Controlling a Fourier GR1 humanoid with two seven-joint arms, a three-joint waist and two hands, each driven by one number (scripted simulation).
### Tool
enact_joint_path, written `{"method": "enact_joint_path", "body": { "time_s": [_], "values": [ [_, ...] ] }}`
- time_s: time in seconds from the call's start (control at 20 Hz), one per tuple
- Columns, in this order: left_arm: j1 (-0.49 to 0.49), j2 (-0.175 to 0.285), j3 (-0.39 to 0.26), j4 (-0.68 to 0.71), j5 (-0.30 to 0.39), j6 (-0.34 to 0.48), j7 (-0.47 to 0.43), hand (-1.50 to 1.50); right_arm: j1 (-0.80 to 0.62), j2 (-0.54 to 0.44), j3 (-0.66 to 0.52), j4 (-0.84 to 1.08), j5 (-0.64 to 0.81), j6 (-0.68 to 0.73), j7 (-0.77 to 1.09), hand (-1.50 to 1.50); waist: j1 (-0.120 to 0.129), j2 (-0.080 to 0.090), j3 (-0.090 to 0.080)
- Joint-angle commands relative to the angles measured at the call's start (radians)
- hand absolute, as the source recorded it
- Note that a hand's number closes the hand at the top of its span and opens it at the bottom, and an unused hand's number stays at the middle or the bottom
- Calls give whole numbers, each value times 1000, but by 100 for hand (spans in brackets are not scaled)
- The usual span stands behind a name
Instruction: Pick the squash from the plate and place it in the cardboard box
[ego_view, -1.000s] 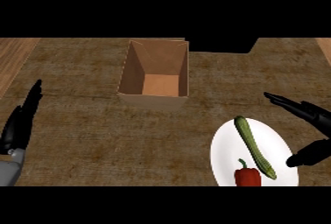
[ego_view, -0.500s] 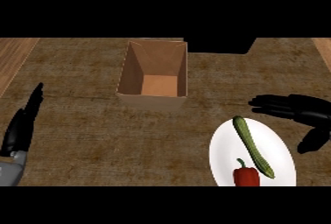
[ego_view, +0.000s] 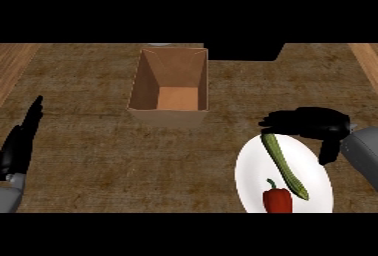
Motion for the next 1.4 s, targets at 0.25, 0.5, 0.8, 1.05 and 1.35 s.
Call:
{"method": "enact_joint_path", "body": {
  "time_s": [0.25,0.5,0.8,1.05,1.35],
  "values": [
    [9,-23,76,8,-28,-62,-4,0,-16,86,-50,24,142,54,-16,-150,-16,-4,-1],
    [40,-74,50,-68,-95,-18,43,0,9,70,-87,37,168,53,-76,-150,-16,-5,0],
    [23,-66,104,-5,-77,-69,-5,0,42,106,-65,6,172,69,-103,-150,-17,-3,-1],
    [24,-62,119,-13,-101,-70,-11,0,100,58,-69,-120,136,101,-116,-150,-21,-6,-1],
    [60,-62,164,-34,-87,-117,-8,0,150,48,-52,-217,217,101,-1,-150,-17,-5,-1]
  ]
}}
